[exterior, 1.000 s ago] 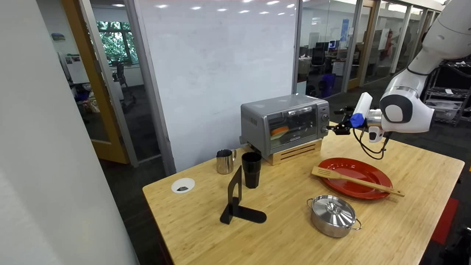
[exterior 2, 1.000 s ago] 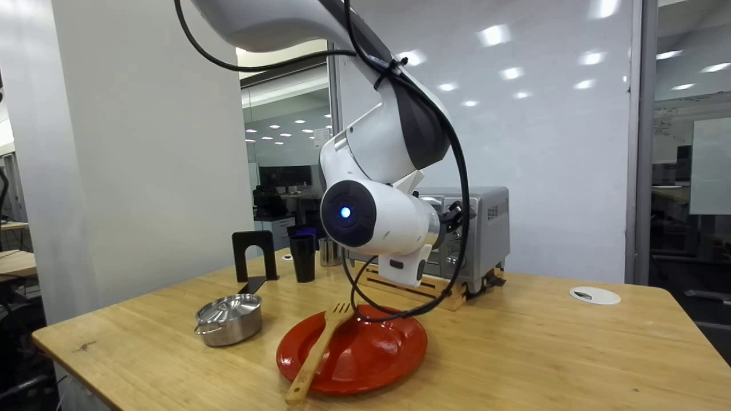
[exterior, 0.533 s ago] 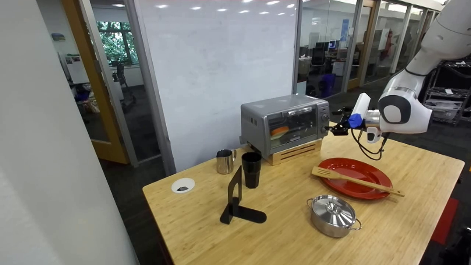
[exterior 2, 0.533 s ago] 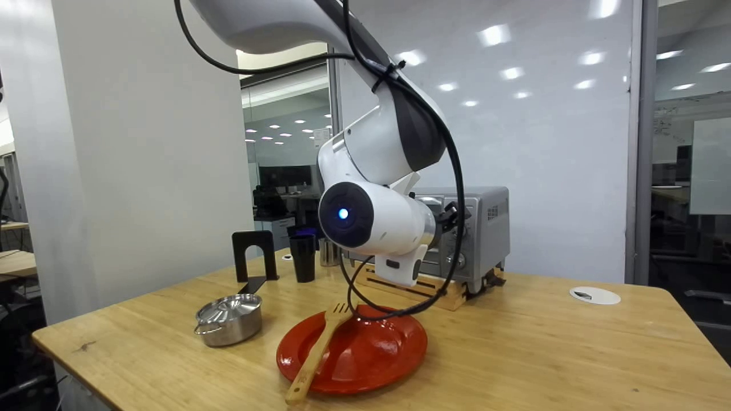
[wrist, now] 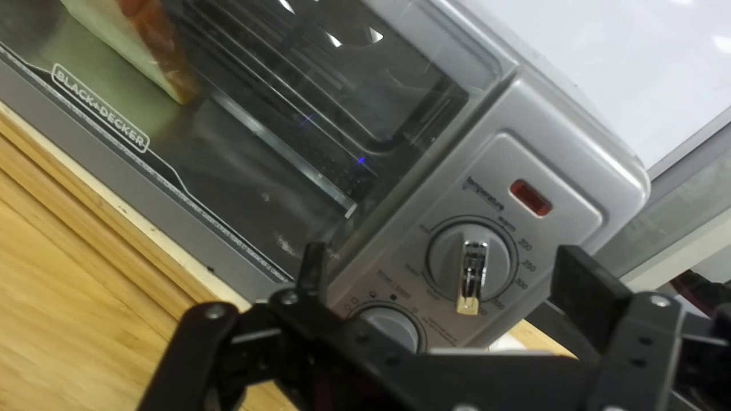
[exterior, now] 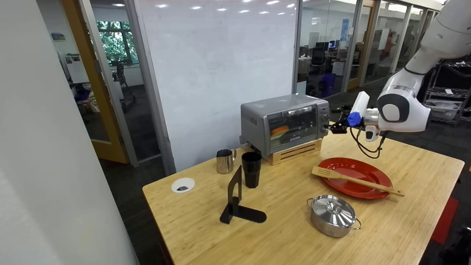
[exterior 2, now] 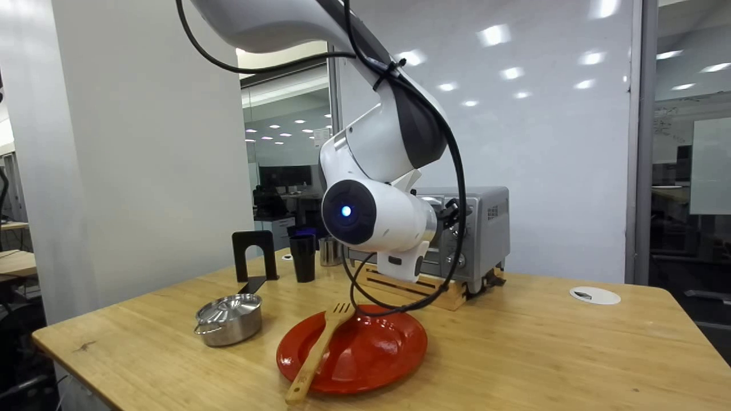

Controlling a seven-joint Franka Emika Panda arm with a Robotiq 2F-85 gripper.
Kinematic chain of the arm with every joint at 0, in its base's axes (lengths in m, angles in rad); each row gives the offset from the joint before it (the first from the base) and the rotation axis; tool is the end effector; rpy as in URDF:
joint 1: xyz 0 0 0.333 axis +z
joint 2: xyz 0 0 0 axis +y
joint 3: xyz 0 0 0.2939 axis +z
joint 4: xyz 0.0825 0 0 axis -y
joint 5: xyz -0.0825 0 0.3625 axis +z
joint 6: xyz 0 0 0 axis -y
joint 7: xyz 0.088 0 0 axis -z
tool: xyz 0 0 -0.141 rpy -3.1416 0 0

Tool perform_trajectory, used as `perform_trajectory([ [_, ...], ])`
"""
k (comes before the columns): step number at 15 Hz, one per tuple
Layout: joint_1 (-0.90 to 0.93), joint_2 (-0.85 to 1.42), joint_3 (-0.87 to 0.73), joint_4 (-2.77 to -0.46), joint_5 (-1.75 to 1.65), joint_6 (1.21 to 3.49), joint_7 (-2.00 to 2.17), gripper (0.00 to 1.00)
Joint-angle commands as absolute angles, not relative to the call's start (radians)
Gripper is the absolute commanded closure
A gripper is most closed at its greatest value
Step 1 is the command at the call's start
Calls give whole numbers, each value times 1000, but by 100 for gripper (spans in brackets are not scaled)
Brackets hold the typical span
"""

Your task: Turn the top microwave button to the left

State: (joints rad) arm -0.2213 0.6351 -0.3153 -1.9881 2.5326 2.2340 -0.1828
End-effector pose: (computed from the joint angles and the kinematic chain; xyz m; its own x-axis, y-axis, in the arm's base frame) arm 0.5448 -0.2844 0.1460 -0.2408 -0.6032 -0.7604 -0.1351 0.7966 -0.5892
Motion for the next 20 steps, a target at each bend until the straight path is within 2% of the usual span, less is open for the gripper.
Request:
perform_trajectory([
  [1,-241,663,-298,-1943,2564,2247,-184,0],
  [5,-242,680,-298,-1918,2592,2256,-184,0],
  [6,-242,685,-298,-1911,2602,2259,-184,25],
  [7,-242,690,-297,-1906,2607,2259,-184,26],
  [14,-250,704,-302,-1880,2601,2260,-176,76],
  [16,-271,699,-279,-1881,2598,2266,-192,88],
  [19,-252,701,-300,-1883,2598,2251,-190,90],
  [20,-250,699,-306,-1886,2597,2241,-212,95],
])
